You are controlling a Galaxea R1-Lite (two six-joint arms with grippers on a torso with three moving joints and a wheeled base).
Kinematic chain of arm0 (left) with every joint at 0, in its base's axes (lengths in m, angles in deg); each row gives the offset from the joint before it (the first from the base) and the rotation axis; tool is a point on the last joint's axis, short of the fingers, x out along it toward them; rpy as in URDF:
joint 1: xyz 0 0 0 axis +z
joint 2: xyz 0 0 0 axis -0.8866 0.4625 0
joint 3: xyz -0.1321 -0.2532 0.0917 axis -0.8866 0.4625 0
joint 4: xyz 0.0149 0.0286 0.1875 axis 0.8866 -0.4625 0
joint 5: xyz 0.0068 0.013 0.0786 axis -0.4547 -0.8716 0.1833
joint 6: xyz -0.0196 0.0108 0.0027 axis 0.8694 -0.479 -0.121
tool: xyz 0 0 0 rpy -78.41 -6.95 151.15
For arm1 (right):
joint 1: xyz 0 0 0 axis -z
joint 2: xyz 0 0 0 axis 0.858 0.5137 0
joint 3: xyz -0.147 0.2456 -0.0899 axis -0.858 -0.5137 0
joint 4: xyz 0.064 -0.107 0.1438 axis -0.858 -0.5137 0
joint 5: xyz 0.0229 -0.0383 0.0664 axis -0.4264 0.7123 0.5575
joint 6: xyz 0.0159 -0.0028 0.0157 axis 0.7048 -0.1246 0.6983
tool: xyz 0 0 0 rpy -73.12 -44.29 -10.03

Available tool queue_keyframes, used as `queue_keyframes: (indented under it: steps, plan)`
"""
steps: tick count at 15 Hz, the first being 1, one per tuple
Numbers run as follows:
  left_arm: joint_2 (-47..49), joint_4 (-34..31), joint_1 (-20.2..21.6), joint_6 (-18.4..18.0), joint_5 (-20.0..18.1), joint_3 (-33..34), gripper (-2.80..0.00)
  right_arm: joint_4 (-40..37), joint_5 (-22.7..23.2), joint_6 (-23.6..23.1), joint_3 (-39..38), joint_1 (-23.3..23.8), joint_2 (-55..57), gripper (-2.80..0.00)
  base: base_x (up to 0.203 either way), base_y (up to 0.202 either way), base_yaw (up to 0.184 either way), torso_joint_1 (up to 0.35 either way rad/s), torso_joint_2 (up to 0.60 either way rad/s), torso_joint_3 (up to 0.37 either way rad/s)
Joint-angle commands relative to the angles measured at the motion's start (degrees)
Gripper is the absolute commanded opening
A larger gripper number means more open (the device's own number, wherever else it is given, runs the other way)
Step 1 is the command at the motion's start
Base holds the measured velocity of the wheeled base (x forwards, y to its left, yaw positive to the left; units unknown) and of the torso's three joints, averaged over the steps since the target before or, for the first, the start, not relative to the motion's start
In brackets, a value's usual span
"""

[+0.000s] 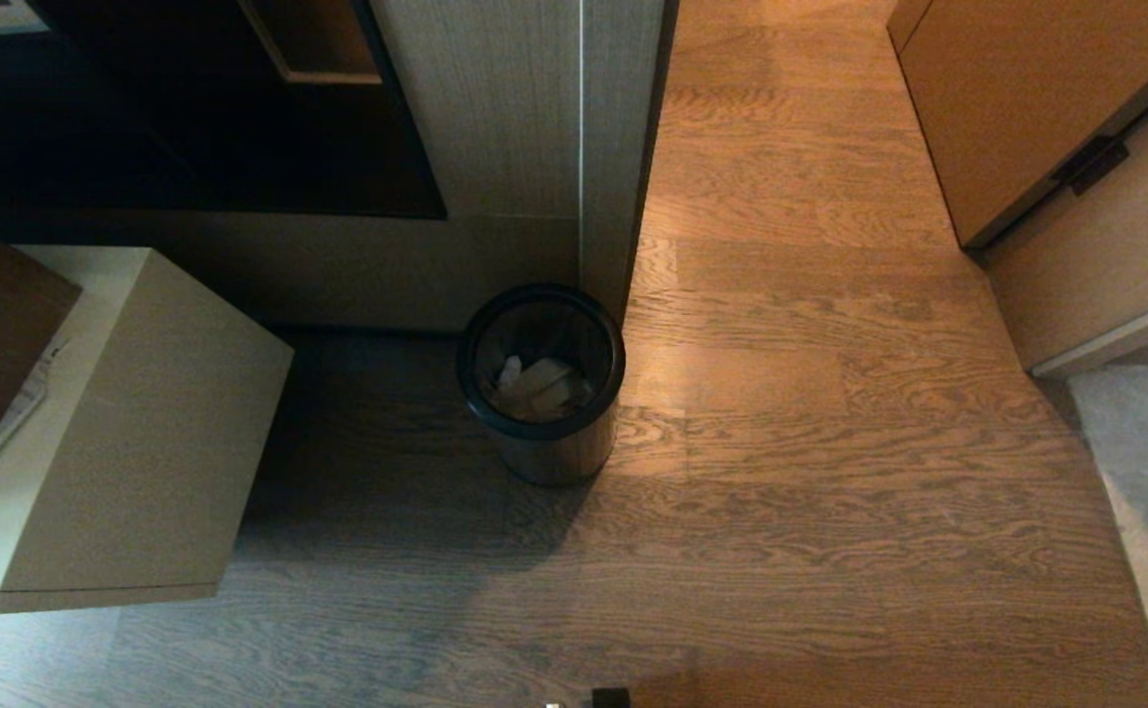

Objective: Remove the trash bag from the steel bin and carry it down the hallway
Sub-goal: Place the outer trash can on the ground

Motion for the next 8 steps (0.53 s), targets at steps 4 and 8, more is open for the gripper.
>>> queue_keyframes:
  steps: [4, 8]
  plan:
    - [0.0, 0.0, 0.0, 0.0, 0.0, 0.6, -2.80, 0.0, 0.5, -1.3, 0.0, 0.0, 0.0, -2.80, 0.000, 0.000, 0.000, 0.000, 0.00, 0.000]
    - [0.0, 0.0, 0.0, 0.0, 0.0, 0.6, -2.80, -1.6, 0.9, -1.6, 10.8, 0.0, 5.4, -2.80, 0.000, 0.000, 0.000, 0.000, 0.00, 0.000]
